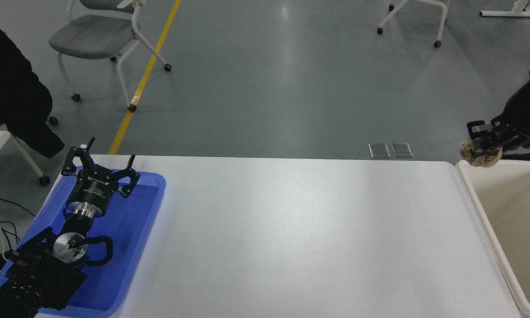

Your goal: Pick up paper ball place in dustbin

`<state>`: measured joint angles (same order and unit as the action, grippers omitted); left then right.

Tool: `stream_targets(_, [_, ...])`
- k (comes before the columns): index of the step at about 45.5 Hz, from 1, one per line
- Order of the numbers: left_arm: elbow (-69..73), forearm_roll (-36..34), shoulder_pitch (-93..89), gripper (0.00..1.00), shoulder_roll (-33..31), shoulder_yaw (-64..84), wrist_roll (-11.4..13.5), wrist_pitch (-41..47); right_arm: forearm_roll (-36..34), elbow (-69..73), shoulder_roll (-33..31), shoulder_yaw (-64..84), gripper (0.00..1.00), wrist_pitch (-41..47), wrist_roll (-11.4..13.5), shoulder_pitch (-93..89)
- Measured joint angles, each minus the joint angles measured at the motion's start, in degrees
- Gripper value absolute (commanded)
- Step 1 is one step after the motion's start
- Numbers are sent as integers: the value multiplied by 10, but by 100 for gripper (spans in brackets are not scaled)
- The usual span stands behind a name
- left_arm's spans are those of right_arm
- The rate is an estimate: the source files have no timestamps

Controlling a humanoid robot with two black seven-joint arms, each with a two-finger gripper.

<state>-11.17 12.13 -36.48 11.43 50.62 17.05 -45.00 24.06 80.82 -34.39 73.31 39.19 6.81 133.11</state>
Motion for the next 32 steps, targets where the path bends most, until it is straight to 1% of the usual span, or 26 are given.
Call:
stream_targets(6, [0, 0, 0, 100, 0, 0, 0, 0, 22, -27, -33, 3, 0, -1, 0, -20])
stream_targets(10, [0, 0, 0, 100, 0, 0, 0, 0, 48, -64, -63, 1, 0, -1, 0, -45])
stream_targets(16, [0, 0, 0, 100, 0, 0, 0, 0, 96, -146, -114, -23, 0, -1, -5, -108])
stream_targets(21, [0, 0, 0, 100, 0, 0, 0, 0, 132, -230, -150, -78, 0, -1, -15, -194])
stream_targets(27, [0, 0, 0, 100, 0, 0, 0, 0, 160, -334, -170, -159, 0, -4, -30, -316])
stream_targets(32, [0, 0, 0, 100, 0, 0, 0, 0, 172, -416, -166, -229, 0, -16, -41, -423])
